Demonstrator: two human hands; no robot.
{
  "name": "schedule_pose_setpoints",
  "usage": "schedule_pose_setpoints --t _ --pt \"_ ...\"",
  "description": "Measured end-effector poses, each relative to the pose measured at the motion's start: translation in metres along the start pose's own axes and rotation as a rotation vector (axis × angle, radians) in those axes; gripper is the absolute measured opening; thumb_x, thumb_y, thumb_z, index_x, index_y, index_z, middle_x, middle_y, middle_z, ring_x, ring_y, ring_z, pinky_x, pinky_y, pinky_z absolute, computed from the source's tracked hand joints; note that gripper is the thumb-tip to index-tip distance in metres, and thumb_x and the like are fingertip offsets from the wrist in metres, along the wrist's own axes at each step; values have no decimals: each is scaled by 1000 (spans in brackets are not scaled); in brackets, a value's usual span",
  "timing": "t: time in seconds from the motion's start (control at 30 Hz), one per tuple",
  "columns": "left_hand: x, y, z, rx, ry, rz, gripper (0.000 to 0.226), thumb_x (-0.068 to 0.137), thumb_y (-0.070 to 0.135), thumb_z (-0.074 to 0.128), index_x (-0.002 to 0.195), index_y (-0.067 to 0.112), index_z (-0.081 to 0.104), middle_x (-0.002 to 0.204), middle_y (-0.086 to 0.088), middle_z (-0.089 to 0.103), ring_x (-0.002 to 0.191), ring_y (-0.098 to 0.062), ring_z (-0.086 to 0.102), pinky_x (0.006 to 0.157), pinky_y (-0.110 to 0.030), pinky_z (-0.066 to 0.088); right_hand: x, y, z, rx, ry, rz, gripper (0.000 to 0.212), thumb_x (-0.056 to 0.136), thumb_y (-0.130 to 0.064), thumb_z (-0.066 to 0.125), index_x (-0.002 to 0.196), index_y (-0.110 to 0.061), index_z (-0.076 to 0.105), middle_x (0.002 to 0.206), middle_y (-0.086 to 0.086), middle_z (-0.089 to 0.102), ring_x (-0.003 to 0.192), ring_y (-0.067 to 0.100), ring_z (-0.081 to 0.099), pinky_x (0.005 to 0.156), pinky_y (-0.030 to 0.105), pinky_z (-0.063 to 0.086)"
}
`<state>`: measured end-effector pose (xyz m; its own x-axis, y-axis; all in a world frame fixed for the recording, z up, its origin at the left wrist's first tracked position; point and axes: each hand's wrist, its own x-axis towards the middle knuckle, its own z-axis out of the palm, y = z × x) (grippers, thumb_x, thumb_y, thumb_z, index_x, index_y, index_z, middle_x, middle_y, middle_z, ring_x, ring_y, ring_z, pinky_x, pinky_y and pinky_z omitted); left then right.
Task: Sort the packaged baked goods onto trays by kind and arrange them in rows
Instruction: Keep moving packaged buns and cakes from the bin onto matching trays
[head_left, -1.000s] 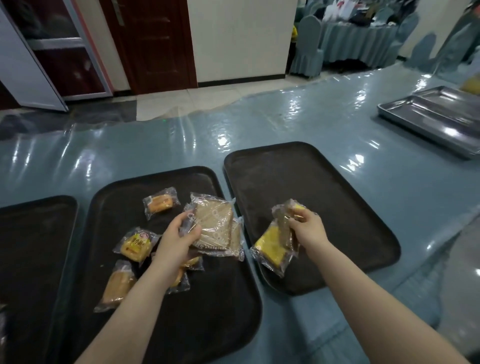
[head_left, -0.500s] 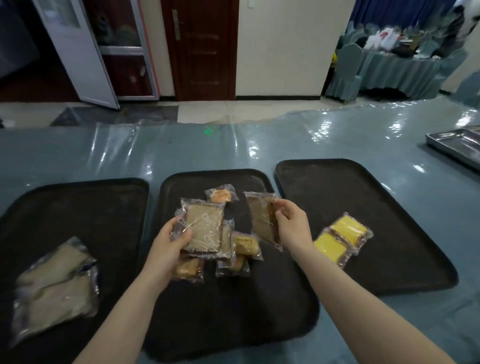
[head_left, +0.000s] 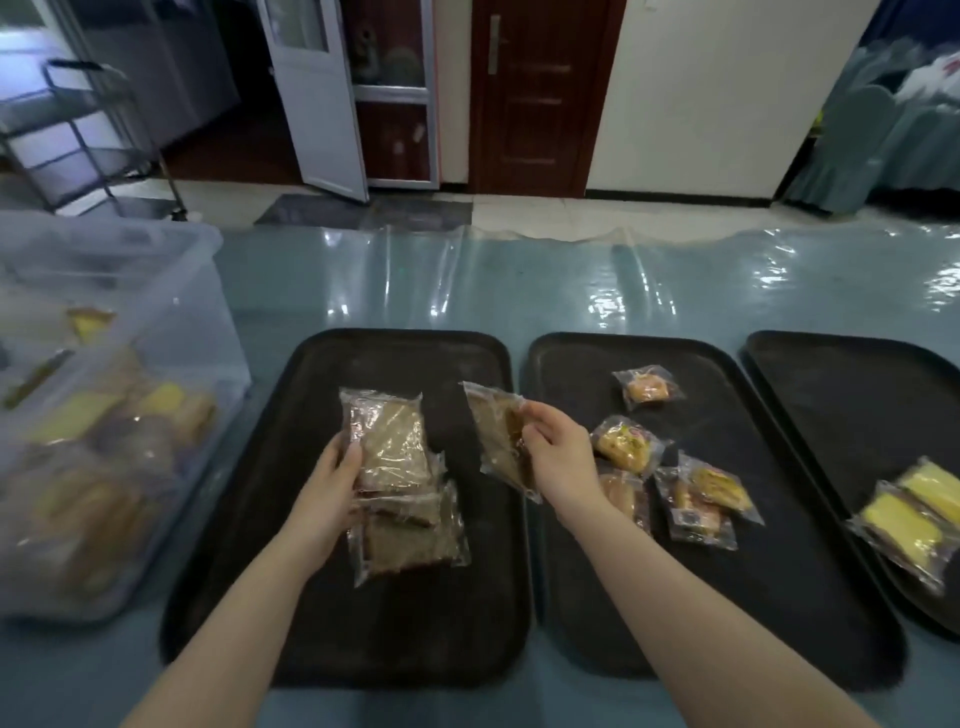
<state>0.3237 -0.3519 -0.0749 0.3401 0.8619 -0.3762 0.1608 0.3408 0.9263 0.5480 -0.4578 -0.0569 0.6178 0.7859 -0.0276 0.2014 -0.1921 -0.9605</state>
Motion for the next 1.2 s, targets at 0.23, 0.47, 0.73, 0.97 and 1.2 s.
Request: schedule_pose_setpoints --t 0.23,0.47,0.73,0.97,1.2 --pt "13 16 -43 387 192 32 65 95 38 50 149 14 22 154 -6 27 139 -22 29 109 -35 25 14 -18 62 80 -240 30 39 93 -8 57 128 -23 57 119 -10 64 103 -7 57 81 7 44" --pt "-9 71 -93 207 105 334 31 94 15 54 123 25 54 111 8 66 113 -9 58 100 -28 41 21 -69 114 101 -322 -34 30 92 -9 58 109 -34 64 108 -16 68 101 -6 61 80 12 47" --pt "-51 153 -206 197 -11 624 30 92 4 53 106 28 62 100 11 72 99 -1 64 85 -12 47 9 -188 232 189 -349 -270 30 90 0 56 97 -27 67 98 -7 73 99 4 66 92 26 50" --pt "-39 173 -365 354 5 563 24 92 10 55 107 25 65 96 13 73 92 2 65 74 -6 46 -13 -244 346 134 -359 -394 30 90 3 56 98 -24 67 96 -6 72 93 4 67 79 15 50" --pt "29 179 -448 575 -148 486 27 91 11 58 106 33 61 100 16 70 95 6 62 77 -5 45 -1 -246 409 -191 -449 -259 21 87 -8 64 95 -29 65 93 -10 69 88 0 64 80 13 49"
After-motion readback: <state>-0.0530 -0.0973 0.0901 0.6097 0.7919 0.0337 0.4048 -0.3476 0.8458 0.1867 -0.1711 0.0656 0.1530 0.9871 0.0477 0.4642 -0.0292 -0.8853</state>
